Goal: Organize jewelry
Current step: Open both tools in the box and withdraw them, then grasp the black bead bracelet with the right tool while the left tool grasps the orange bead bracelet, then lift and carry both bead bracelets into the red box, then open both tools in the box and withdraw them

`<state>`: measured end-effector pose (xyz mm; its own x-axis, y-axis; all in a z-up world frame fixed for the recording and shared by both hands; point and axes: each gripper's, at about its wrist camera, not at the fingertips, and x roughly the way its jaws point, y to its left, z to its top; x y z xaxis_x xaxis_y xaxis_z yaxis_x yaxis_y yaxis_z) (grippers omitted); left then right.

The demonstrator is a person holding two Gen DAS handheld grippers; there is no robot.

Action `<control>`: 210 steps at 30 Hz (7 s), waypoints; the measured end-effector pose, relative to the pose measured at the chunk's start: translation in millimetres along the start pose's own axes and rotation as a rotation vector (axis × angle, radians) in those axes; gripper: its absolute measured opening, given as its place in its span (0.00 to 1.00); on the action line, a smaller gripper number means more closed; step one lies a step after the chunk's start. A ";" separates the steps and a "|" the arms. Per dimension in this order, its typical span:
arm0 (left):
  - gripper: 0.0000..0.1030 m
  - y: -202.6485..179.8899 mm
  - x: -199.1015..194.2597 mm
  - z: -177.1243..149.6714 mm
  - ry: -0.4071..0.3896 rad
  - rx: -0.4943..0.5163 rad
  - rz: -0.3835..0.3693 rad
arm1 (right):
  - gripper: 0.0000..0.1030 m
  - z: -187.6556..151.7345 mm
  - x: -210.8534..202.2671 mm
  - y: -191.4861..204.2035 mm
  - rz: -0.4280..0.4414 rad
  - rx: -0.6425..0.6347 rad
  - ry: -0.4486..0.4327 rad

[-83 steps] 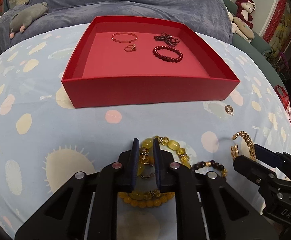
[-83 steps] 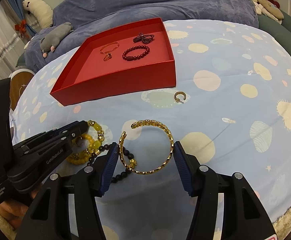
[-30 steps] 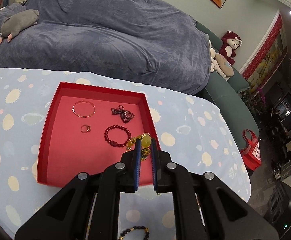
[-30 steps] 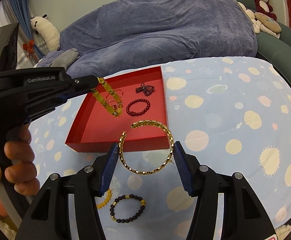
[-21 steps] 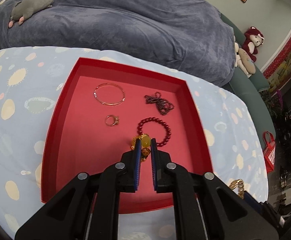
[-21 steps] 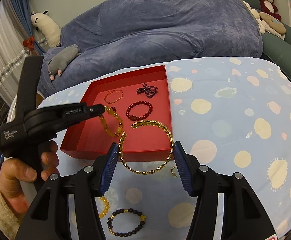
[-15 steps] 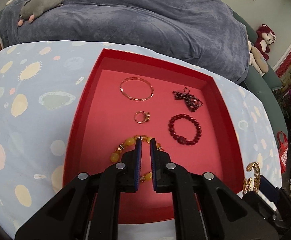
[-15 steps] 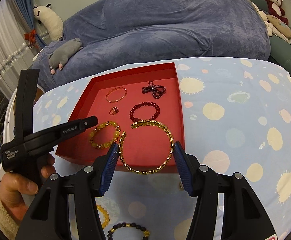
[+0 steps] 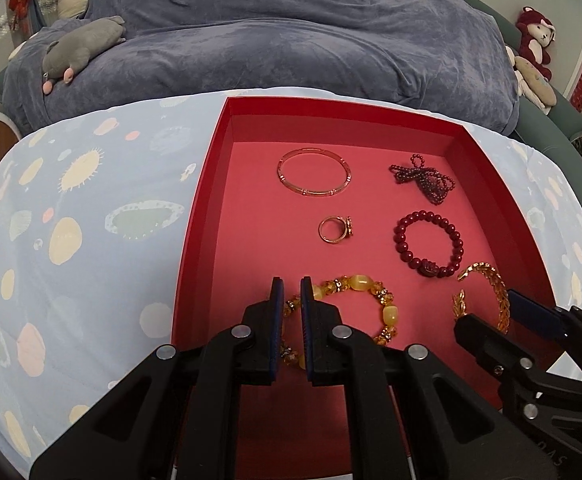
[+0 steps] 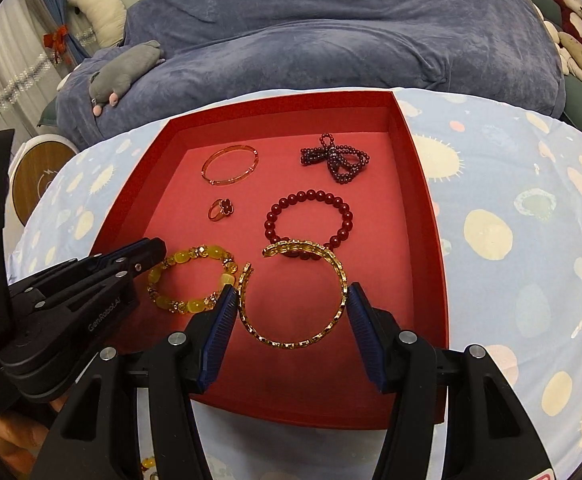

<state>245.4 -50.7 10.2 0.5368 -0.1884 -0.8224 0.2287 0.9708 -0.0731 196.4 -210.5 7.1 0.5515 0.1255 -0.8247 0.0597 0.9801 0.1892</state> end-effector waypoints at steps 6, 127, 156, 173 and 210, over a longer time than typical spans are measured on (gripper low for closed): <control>0.09 1.3 -0.5 2.0 -0.011 -0.019 -0.005 | 0.55 1.8 3.8 1.3 -0.004 -0.016 -0.006; 0.07 -40.6 -159.4 -115.5 -0.021 -0.047 -0.192 | 0.08 -127.5 -133.8 -7.2 0.026 0.109 -0.025; 0.07 -73.1 -108.2 44.8 -0.088 -0.003 -0.351 | 0.08 24.3 -106.4 -13.1 0.000 -0.019 -0.149; 0.07 4.0 11.4 44.4 0.035 -0.022 -0.118 | 0.08 52.0 -12.6 13.5 0.062 -0.025 -0.036; 0.33 6.4 -32.5 27.1 -0.042 -0.037 0.010 | 0.25 35.9 -39.1 -11.5 -0.016 0.057 -0.064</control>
<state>251.5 -42.4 51.8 0.5725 -0.1839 -0.7990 0.1933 0.9773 -0.0865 204.1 -232.1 56.3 0.6023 0.0982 -0.7922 0.1154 0.9713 0.2081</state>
